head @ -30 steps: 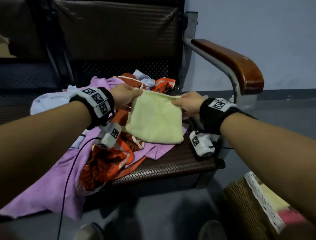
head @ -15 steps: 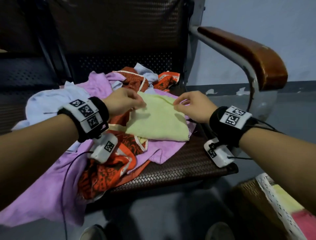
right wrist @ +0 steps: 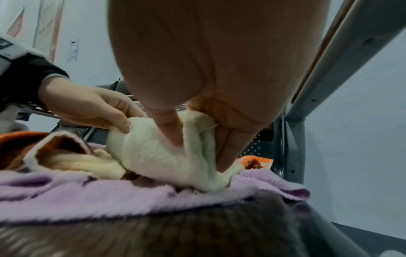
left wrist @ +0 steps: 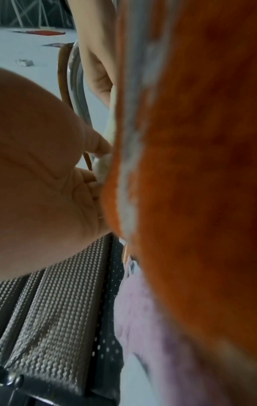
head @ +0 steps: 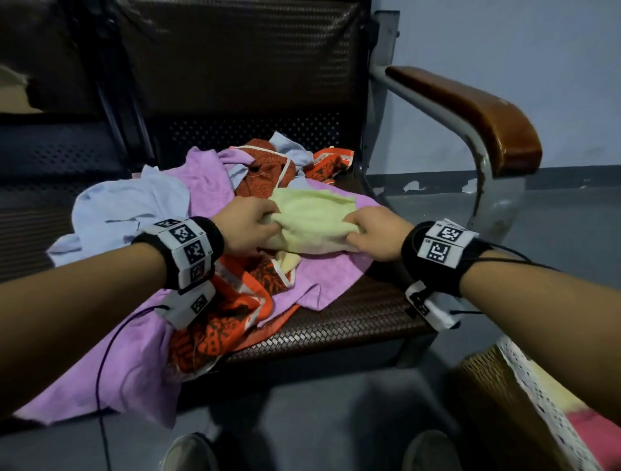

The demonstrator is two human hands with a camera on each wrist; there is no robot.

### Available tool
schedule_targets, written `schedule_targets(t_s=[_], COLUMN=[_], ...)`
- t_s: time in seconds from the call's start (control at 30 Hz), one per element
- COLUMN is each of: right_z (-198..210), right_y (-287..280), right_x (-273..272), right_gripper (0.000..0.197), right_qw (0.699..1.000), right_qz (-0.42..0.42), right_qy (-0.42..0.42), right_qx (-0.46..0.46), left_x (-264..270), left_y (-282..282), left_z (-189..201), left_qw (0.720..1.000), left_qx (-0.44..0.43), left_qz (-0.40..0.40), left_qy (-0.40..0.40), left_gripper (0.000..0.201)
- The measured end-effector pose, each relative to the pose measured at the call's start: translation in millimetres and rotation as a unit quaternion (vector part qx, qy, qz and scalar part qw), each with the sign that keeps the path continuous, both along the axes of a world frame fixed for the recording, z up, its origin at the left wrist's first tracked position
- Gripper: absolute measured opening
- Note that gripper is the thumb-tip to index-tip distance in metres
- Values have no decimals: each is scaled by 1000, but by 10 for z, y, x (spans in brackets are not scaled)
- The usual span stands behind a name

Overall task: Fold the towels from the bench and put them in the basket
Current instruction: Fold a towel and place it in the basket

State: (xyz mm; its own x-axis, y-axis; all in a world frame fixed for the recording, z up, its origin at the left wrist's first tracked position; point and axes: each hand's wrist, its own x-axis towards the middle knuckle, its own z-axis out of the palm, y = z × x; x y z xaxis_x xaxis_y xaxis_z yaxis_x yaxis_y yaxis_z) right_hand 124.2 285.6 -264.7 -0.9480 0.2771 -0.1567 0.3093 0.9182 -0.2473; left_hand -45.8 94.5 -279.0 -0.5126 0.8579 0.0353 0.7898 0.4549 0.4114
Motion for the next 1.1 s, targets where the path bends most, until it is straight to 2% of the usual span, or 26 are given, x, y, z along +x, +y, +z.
schedule_targets(t_s=[0.1, 0.2, 0.3, 0.37, 0.4, 0.47, 0.53, 0.57, 0.63, 0.7, 0.77, 0.83, 0.9, 0.97, 1.0, 1.03, 1.1], right_z=[60, 42, -63, -112, -115, -83, -24, -8, -32, -95, -143, -150, -132, -84, -52, -11, 106], right_y=[114, 190, 237, 253, 260, 268, 221, 178, 65, -54, -94, -108, -113, -148, -170, -188, -195], right_x=[1, -38, -117, -163, -183, -214, -225, -234, -252, -275, -299, -330, -356, -355, -343, -326, -264], right_gripper=[26, 27, 31, 23, 23, 28, 23, 19, 22, 35, 49, 61, 81, 99, 100, 93, 65], right_qw=[994, 963, 953, 955, 957, 966, 972, 975, 987, 997, 998, 998, 999, 998, 998, 996, 992], right_qz=[-61, -146, -191, -203, -202, -182, -141, -112, -38, 21, 39, 36, 15, -2, 4, 18, 38], right_qy=[55, 111, 119, 111, 108, 122, 157, 163, 124, 60, 35, 31, 20, 27, 42, 63, 95], right_qx=[-74, -199, -203, -186, -176, -134, -102, -102, -94, -40, -17, -30, -43, -49, -54, -61, -69], left_x=[-34, -73, -119, -125, -116, -74, -17, 13, 67, 81, 65, 41, 38, 74, 110, 160, 275], left_y=[30, 97, 169, 189, 187, 170, 144, 132, 120, 117, 132, 160, 189, 208, 216, 223, 240], left_z=[6, -8, -28, -26, -8, 40, 70, 57, -17, -89, -119, -102, -45, 71, 152, 239, 422], left_qw=[996, 981, 959, 951, 952, 965, 989, 997, 996, 992, 992, 995, 998, 999, 998, 995, 989], left_qx=[53, 94, 120, 145, 164, 181, 106, 38, -71, -105, -99, -72, -30, 24, 55, 84, 143], left_qz=[43, 120, 197, 224, 220, 159, 54, 5, -53, -58, -60, -53, -27, -19, -24, -31, -35], left_qy=[-57, -123, -164, -157, -134, -100, -87, -64, 5, 33, 42, 54, 56, 41, 37, 34, 25], left_gripper=[32, 22, 27, 33, 32, 25, 24, 29, 52, 69, 69, 57, 47, 47, 48, 50, 52])
